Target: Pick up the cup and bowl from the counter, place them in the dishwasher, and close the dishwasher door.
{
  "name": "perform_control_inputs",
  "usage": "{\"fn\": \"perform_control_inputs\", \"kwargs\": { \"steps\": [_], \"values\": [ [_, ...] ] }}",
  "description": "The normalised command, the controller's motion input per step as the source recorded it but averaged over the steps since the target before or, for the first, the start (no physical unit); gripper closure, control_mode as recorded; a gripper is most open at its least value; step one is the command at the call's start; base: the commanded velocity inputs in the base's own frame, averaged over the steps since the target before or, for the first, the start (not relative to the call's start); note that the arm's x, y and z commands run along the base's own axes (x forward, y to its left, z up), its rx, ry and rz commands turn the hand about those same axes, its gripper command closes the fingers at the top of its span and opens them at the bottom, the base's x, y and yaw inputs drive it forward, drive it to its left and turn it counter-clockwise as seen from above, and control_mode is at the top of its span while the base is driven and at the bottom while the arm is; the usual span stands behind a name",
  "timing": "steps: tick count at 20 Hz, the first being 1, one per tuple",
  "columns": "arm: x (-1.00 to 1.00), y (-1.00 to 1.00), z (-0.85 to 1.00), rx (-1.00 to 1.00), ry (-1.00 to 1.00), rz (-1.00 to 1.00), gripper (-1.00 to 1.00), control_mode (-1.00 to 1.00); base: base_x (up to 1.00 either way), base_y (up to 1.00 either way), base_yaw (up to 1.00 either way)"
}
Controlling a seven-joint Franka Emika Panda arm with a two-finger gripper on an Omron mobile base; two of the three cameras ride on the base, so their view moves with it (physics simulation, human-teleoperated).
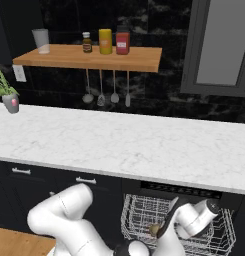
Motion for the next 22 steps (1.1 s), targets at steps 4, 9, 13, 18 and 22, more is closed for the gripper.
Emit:
{"fn": "perform_control_inputs", "kwargs": {
  "steps": [4, 9, 13, 18, 22],
  "values": [
    [0.39, -0.28, -0.31, 0.00, -0.02, 0.00, 1.00, -1.00, 0.00, 0.00, 0.00],
    [0.60, -0.21, -0.30, 0.00, 0.00, 0.00, 1.00, -1.00, 0.00, 0.00, 0.00],
    [0.47, -0.32, -0.43, 0.00, 0.00, 0.00, 1.00, -1.00, 0.00, 0.00, 0.00],
    [0.06, -0.21, -0.76, 0.01, 0.00, 0.00, 1.00, -1.00, 0.00, 0.00, 0.00],
    [-0.10, -0.08, -0.84, 0.01, 0.00, 0.00, 1.00, -1.00, 0.00, 0.00, 0.00]
  ]
}}
